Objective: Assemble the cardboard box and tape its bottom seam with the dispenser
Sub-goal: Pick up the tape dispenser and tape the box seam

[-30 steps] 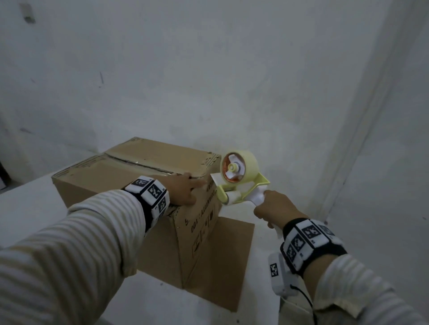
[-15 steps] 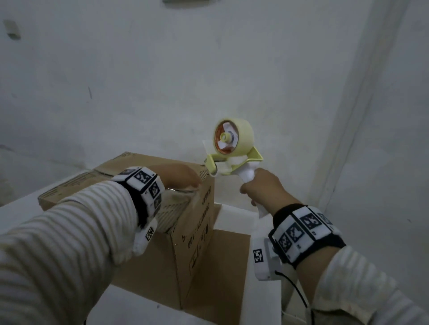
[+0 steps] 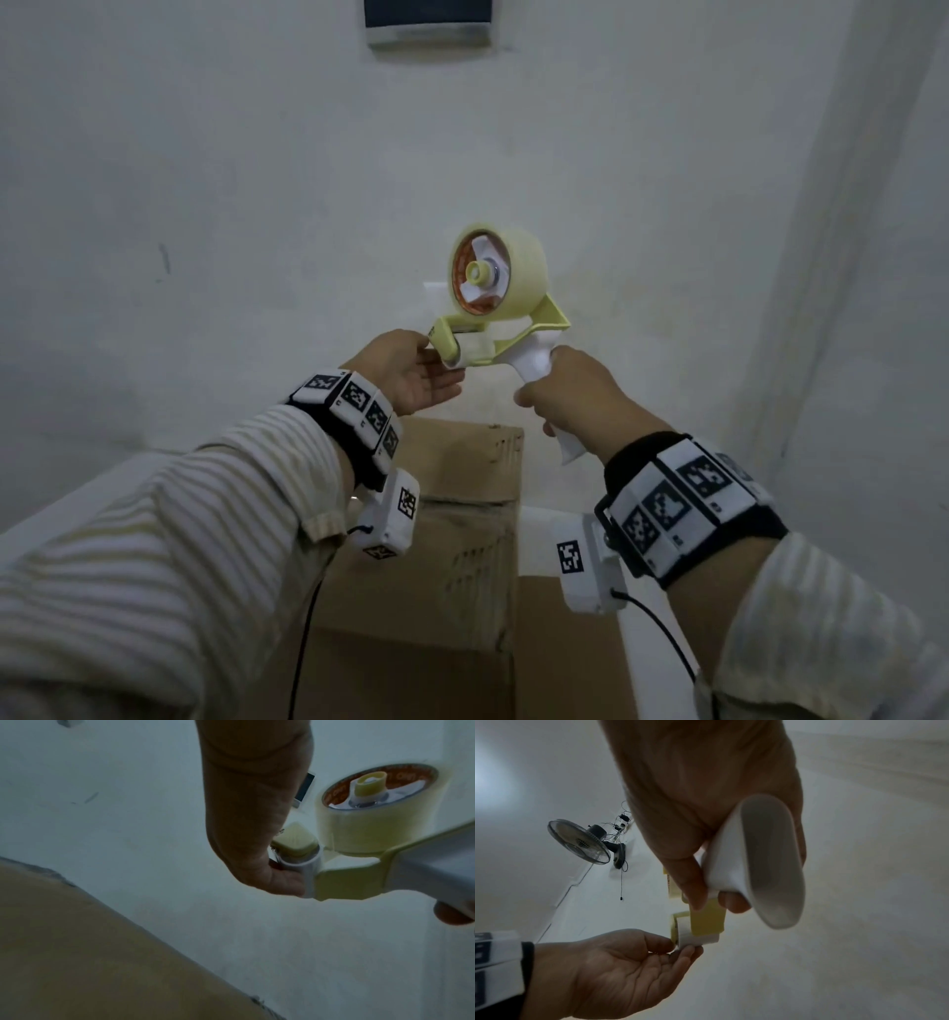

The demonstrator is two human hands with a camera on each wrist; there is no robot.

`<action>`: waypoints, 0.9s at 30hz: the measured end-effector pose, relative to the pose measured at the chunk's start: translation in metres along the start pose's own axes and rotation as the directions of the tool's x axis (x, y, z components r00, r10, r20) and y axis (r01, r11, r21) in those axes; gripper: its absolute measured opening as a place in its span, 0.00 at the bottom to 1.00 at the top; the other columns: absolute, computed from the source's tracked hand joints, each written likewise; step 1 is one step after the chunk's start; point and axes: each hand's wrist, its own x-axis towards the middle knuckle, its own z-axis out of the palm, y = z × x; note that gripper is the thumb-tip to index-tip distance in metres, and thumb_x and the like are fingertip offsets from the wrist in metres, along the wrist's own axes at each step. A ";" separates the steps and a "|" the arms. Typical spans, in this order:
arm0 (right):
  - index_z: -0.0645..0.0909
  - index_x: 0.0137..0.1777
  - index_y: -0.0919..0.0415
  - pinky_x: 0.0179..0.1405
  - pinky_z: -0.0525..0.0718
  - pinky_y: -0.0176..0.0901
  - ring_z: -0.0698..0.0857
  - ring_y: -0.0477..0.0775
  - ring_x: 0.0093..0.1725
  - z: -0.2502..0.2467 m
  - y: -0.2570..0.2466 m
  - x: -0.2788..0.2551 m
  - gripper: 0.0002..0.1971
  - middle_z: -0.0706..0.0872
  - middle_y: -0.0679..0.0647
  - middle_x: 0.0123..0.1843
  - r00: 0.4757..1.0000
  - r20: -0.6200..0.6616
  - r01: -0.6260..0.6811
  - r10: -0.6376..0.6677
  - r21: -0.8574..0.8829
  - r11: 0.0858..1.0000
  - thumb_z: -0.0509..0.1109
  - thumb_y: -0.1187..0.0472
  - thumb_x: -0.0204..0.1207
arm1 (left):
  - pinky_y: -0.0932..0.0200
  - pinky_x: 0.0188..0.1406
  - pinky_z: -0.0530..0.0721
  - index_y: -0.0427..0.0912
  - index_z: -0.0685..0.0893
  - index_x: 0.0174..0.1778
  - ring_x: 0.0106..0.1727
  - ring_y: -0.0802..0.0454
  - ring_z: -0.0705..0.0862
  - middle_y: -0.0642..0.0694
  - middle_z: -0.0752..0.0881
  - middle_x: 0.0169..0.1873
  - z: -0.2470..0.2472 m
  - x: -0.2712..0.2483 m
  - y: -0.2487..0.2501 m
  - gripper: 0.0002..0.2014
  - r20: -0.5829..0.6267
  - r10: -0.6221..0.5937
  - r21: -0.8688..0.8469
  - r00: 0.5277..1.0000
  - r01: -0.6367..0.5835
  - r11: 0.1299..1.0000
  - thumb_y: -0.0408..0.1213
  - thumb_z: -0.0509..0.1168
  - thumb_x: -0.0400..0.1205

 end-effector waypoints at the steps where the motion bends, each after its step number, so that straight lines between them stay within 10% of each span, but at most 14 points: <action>1: 0.74 0.48 0.63 0.42 0.84 0.51 0.88 0.67 0.45 0.005 -0.006 0.002 0.10 0.83 0.62 0.41 1.000 -0.015 -0.004 0.004 0.005 1.000 0.71 0.62 0.72 | 0.48 0.51 0.83 0.30 0.79 0.47 0.42 0.44 0.83 0.36 0.83 0.42 -0.007 0.006 0.006 0.20 0.016 -0.004 0.019 1.000 0.004 1.000 0.40 0.46 0.89; 19: 0.74 0.45 0.68 0.41 0.82 0.50 0.85 0.62 0.37 0.024 -0.034 -0.016 0.07 0.84 0.65 0.39 0.940 -0.159 -0.305 0.301 -0.001 0.952 0.68 0.65 0.76 | 0.61 0.27 0.88 0.31 0.80 0.44 0.22 0.52 0.89 0.41 0.89 0.23 -0.012 0.080 0.011 0.14 0.422 -0.248 0.272 0.872 0.139 0.952 0.31 0.50 0.87; 27: 0.74 0.43 0.66 0.49 0.86 0.56 0.85 0.63 0.38 0.025 -0.033 -0.014 0.06 0.82 0.63 0.34 0.913 -0.233 -0.336 0.336 0.043 0.941 0.68 0.65 0.76 | 0.59 0.34 0.90 0.31 0.81 0.46 0.32 0.49 0.89 0.38 0.87 0.36 -0.005 0.090 0.003 0.15 0.530 -0.158 0.069 0.833 0.143 0.987 0.34 0.50 0.85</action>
